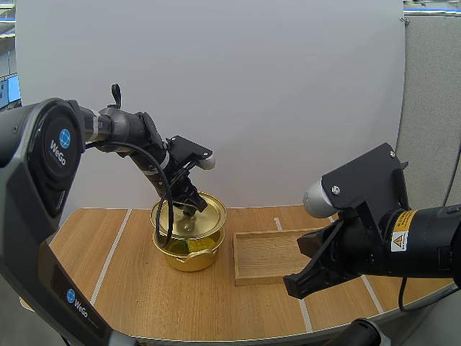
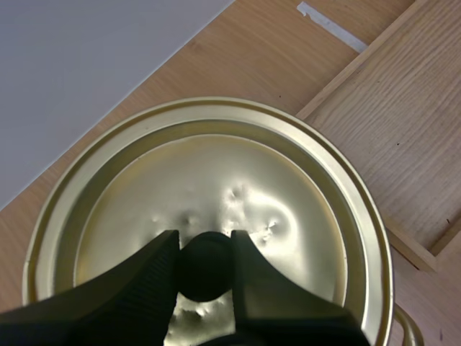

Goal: Open the pot, put the pineapple inside, and close it

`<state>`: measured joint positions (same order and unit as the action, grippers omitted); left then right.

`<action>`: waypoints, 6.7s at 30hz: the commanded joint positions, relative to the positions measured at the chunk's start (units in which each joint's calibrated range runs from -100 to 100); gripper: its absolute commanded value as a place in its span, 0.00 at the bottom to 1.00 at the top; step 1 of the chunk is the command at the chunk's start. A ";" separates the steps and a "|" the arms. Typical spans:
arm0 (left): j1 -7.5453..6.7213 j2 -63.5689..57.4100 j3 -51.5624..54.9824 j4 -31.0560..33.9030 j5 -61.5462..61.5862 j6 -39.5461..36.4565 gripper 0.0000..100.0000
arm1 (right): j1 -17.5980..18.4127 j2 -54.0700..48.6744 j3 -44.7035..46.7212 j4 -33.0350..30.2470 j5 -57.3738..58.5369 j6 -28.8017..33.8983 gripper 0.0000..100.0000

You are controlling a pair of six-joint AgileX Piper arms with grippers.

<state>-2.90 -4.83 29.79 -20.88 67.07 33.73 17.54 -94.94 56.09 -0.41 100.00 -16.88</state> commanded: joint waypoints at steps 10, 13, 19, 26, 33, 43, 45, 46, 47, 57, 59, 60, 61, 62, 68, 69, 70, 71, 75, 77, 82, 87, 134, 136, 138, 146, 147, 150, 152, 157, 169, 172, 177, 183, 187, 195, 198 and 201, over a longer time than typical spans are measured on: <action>-0.03 3.33 3.33 -1.57 -3.36 1.76 0.00 | -0.61 -0.42 0.03 -0.34 0.00 -0.28 0.00; -0.03 3.72 3.33 -1.97 -3.72 1.87 0.00 | -0.61 -0.42 0.03 -0.34 0.00 -0.28 0.00; -0.03 4.94 3.33 -3.12 -3.79 2.90 0.00 | -0.61 -0.42 0.03 -0.34 0.00 -0.28 0.00; -0.03 5.58 3.33 -3.12 -3.79 3.24 0.00 | -0.61 -0.42 0.03 -0.34 0.00 -0.28 0.00; -0.03 5.58 3.33 -2.78 -3.79 3.45 0.00 | -0.61 -0.42 0.03 -0.34 0.00 -0.28 0.00; -0.03 5.58 3.33 -1.17 -3.58 3.34 0.00 | -0.61 -0.42 0.03 -0.34 0.00 -0.28 0.00; -0.03 5.58 3.33 -1.00 -3.58 3.34 0.00 | -0.61 -0.42 0.03 -0.34 0.00 -0.28 0.00; -0.03 5.58 3.33 -0.76 -3.58 3.34 0.00 | -0.61 -0.42 0.03 -0.34 0.00 -0.28 0.00; -0.03 5.58 3.33 -0.62 -3.58 3.34 0.00 | -0.61 -0.42 0.03 -0.34 0.00 -0.28 0.00; 0.05 5.58 3.33 0.29 -3.41 2.99 0.00 | -0.61 -0.42 0.03 -0.34 0.00 -0.28 0.00; 0.31 5.58 3.33 0.29 -2.88 2.99 0.00 | -0.61 -0.42 0.03 -0.34 0.00 -0.28 0.00; 0.51 5.58 3.33 0.29 -2.88 2.99 0.00 | -0.61 -0.42 0.03 -0.34 0.00 -0.28 0.00; 0.72 5.58 3.33 0.29 -2.54 2.99 0.00 | -0.61 -0.42 0.03 -0.34 0.00 -0.28 0.00; 1.00 5.58 3.33 0.29 -2.32 2.99 0.00 | -0.61 -0.42 0.03 -0.34 0.00 -0.28 0.00; 1.48 5.58 3.33 -1.24 -0.16 2.99 0.00 | -0.61 -0.42 0.03 -0.34 0.00 -0.28 0.00; 1.48 5.58 3.33 -1.81 -0.18 3.09 0.00 | -0.61 -0.42 0.03 -0.34 0.00 -0.28 0.00; 1.48 5.58 3.33 -2.61 0.03 3.60 0.00 | -0.61 -0.42 0.03 -0.34 0.00 -0.28 0.00; 1.48 5.58 3.33 -3.10 0.49 3.88 0.00 | -0.61 -0.42 0.03 -0.34 0.00 -0.28 0.00; 1.48 5.58 3.33 -4.02 1.21 4.80 0.00 | -0.61 -0.42 0.03 -0.34 0.00 -0.28 0.00; 1.48 5.58 3.33 -4.15 0.65 4.80 0.00 | -0.61 -0.42 0.03 -0.34 0.00 -0.28 0.00; 1.48 5.58 3.33 -4.15 -0.34 5.17 0.00 | -0.61 -0.42 0.03 -0.34 0.00 -0.28 0.00; 1.48 8.18 3.33 -4.15 -1.10 5.17 0.00 | -0.61 -0.42 0.03 -0.34 0.00 -0.28 0.00; 1.51 -33.18 -8.44 0.50 32.42 -0.17 1.00 | -1.01 -0.42 0.03 -0.25 0.00 -0.28 0.00; 1.51 -37.07 -8.44 0.50 32.93 -0.86 1.00 | -1.01 -0.42 0.03 -0.25 0.00 -0.28 0.00; 1.51 -41.19 -8.44 0.50 32.93 -1.48 1.00 | -1.01 -0.42 0.03 -0.25 0.00 -0.28 0.00; 1.51 -54.39 -8.44 0.50 32.93 -5.65 1.00 | -1.40 -0.42 0.03 -0.25 0.00 -0.28 0.00; 1.51 -55.92 -8.44 0.50 32.93 -6.02 1.00 | -1.50 -0.42 0.03 -0.25 0.00 -0.28 0.00; 1.51 -60.57 -7.99 0.50 32.93 -7.54 1.00 | -1.53 -0.42 0.03 -0.25 0.00 -0.28 0.00; 1.51 -63.46 -6.64 0.50 32.93 -7.64 1.00 | -1.84 -0.42 0.03 -0.25 0.00 -0.28 0.00; 1.51 -71.46 -1.27 0.50 32.93 -8.70 1.00 | -2.89 -0.82 0.03 -0.25 0.00 -0.28 0.00; 1.51 -83.91 10.26 0.50 32.93 -12.06 0.00 | -5.95 -4.87 0.03 1.32 0.00 -0.28 0.00; 1.51 -85.89 13.24 0.38 32.93 -14.18 0.00 | -7.06 -4.87 0.03 2.71 0.00 -0.28 0.00; 1.51 -90.18 20.33 0.16 32.93 -16.04 0.00 | -8.70 -5.06 0.03 4.79 0.00 -0.28 0.00; 1.51 -94.92 26.50 0.16 16.63 -21.47 0.00 | -9.75 -5.06 1.23 5.22 -5.84 -0.28 0.00; 1.51 -95.17 29.64 0.16 0.56 -23.11 0.00 | -9.75 -5.06 5.14 4.69 -19.74 -0.28 0.00; 1.51 -95.17 42.07 -0.35 -38.16 -23.19 0.00 | -9.75 -5.06 20.20 3.73 -59.94 -3.63 0.00; 1.51 -95.17 46.77 -0.35 -44.65 -23.19 0.00 | -9.75 -5.06 25.50 3.33 -69.22 -3.63 0.00; 1.57 -95.17 51.35 -0.35 -48.67 -23.19 0.00 | -9.75 -5.06 30.86 3.33 -76.80 -3.63 0.00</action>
<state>-1.40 -99.79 77.37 -20.36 24.24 10.94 8.02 -99.55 82.99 3.51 32.72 -19.85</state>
